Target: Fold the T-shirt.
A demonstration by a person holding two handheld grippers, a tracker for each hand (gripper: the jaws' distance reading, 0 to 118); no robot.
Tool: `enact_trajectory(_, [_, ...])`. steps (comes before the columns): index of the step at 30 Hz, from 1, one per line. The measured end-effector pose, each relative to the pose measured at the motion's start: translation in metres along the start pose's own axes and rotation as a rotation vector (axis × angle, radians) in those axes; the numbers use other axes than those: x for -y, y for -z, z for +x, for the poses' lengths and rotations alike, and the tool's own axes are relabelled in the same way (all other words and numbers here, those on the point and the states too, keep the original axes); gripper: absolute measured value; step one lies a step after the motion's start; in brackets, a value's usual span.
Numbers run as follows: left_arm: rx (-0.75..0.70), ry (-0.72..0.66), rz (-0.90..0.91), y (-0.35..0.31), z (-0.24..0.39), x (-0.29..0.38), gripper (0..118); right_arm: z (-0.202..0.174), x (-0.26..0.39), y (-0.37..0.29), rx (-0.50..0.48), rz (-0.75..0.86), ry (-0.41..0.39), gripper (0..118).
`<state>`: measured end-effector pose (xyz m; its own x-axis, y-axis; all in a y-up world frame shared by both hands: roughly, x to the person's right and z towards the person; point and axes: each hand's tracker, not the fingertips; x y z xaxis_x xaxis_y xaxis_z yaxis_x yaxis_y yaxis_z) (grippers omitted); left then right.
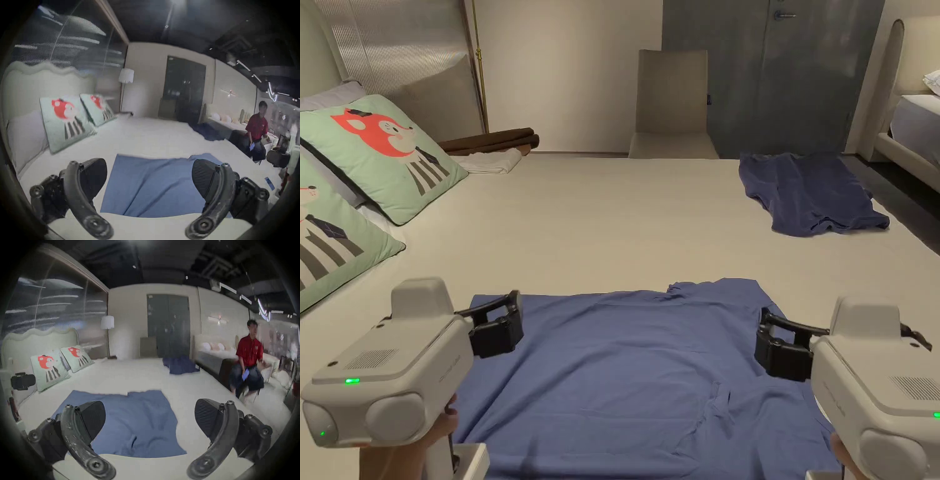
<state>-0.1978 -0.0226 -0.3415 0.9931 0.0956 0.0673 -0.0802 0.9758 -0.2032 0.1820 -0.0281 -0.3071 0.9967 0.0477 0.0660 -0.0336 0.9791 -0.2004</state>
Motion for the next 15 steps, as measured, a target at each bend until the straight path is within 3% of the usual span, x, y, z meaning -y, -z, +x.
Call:
enact_trajectory(1, [-0.004,0.02,0.025,-0.002,0.007,-0.003,101,-0.004,-0.004,0.0,0.017,0.023,-0.012,108])
enact_trajectory(3, [-0.01,0.053,0.078,-0.006,0.016,-0.006,82,-0.009,-0.009,-0.003,0.025,0.051,-0.017,84])
enact_trajectory(4, [0.003,0.071,0.097,-0.005,0.017,-0.005,65,-0.011,-0.01,-0.005,0.024,0.067,-0.016,63])
enact_trajectory(5, [0.002,0.082,0.112,-0.006,0.019,-0.004,33,-0.012,-0.01,-0.004,0.025,0.079,-0.015,26])
enact_trajectory(6, [-0.004,0.088,0.125,-0.008,0.022,-0.004,6,-0.013,-0.01,-0.005,0.03,0.086,-0.013,3])
enact_trajectory(7, [-0.006,0.094,0.134,-0.009,0.025,-0.003,0,-0.015,-0.011,-0.005,0.036,0.09,-0.012,0])
enact_trajectory(15, [0.019,0.096,0.023,0.005,0.014,0.002,0,-0.012,-0.008,0.0,0.018,0.095,-0.018,0])
